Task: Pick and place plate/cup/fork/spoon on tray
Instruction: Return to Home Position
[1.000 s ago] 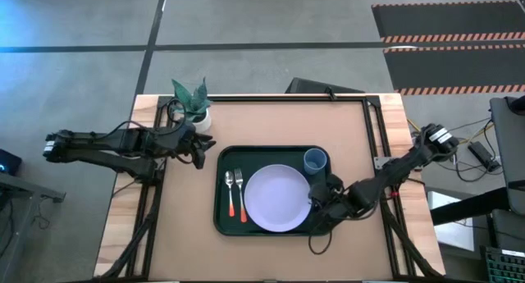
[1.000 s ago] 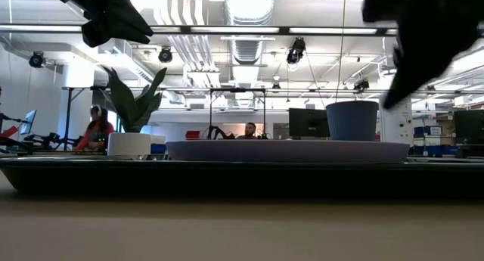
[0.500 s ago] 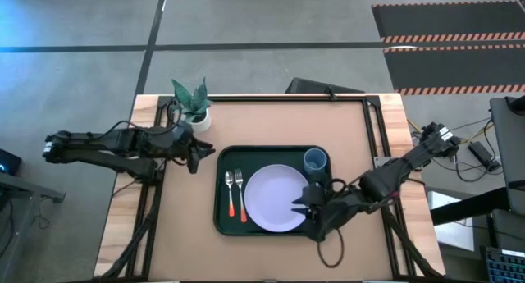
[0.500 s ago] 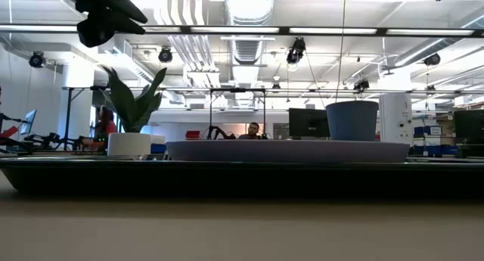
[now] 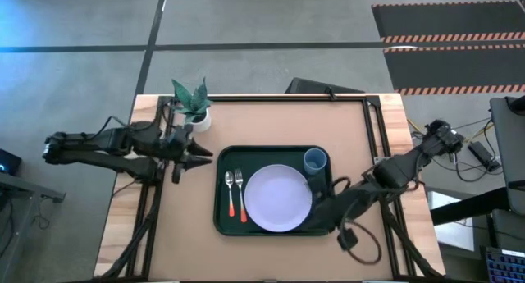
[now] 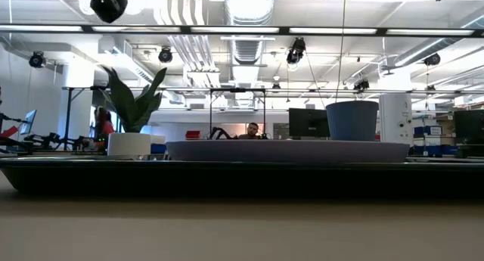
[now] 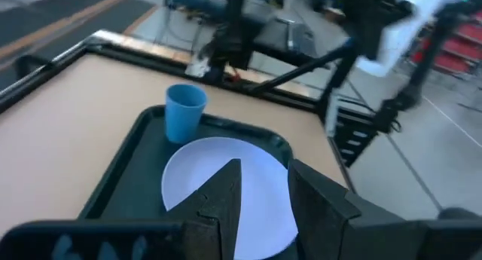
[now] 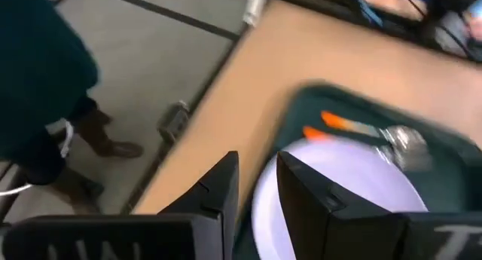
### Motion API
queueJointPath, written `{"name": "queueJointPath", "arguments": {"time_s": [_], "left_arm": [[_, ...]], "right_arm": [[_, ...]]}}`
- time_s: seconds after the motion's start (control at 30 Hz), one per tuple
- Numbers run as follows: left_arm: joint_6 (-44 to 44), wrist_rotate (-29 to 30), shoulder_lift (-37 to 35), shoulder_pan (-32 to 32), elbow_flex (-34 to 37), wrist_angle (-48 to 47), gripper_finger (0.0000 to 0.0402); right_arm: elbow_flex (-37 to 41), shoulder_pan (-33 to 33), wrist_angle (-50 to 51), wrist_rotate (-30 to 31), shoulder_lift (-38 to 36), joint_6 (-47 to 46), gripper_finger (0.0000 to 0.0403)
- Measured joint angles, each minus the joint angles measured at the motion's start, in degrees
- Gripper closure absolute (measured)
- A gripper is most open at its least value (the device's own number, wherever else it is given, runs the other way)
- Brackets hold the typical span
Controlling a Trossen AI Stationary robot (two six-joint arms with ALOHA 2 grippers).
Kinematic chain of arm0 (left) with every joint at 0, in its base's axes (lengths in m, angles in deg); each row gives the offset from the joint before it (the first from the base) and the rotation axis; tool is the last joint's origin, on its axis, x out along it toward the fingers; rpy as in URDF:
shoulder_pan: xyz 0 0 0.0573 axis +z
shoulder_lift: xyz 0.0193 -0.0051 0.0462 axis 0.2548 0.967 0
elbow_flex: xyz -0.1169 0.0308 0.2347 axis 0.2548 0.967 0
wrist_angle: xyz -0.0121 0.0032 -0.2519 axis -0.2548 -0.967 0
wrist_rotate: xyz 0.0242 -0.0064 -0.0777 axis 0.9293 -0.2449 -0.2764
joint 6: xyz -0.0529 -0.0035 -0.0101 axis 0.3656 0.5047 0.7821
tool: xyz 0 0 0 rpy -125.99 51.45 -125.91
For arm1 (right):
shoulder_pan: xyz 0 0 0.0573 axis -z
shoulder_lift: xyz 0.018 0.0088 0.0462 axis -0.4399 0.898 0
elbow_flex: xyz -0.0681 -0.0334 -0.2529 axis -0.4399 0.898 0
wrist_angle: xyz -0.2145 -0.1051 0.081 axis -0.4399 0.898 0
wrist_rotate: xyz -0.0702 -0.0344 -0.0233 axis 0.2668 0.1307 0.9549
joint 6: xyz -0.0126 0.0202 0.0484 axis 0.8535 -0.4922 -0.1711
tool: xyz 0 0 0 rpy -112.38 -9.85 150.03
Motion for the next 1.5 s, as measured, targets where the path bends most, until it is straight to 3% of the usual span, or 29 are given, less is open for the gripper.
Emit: {"name": "queueJointPath", "arguments": {"time_s": [0.13,0.47,0.63,0.93,1.17,1.27,1.5], "left_arm": [[-4.3,-0.4,-2.6,-0.8,0.1,-0.2,0.0309],[-11.5,-0.9,-7.2,-4.1,4.9,2.8,0.0309],[-15.0,-3.3,-9.6,-6.1,12.0,13.6,0.0309],[-13.4,-1.4,-12.7,-6.7,26.6,34.6,0.0309],[-13.4,-1.4,-12.2,-6.6,29.4,40.2,0.0309],[-13.3,-1.3,-11.7,-6.6,29.4,40.3,0.0309],[-13.4,-1.3,-10.9,-6.6,30.2,40.3,0.0309]], "right_arm": [[2.6,1.4,4.0,1.7,-6.8,-2.1,0.0323],[17.3,2.5,-0.1,2.4,-32.5,-0.2,0.0323],[24.7,2.5,-1.3,2.6,-44.7,-2.0,0.0323],[34.4,2.4,-4.8,1.0,-65.6,-3.5,0.0323],[41.7,2.4,-6.1,0.6,-77.1,-3.5,0.0323],[44.6,2.4,-3.3,0.6,-77.9,-3.7,0.0323],[47.8,2.3,-7.7,-1.7,-77.9,-1.5,0.0323]]}}
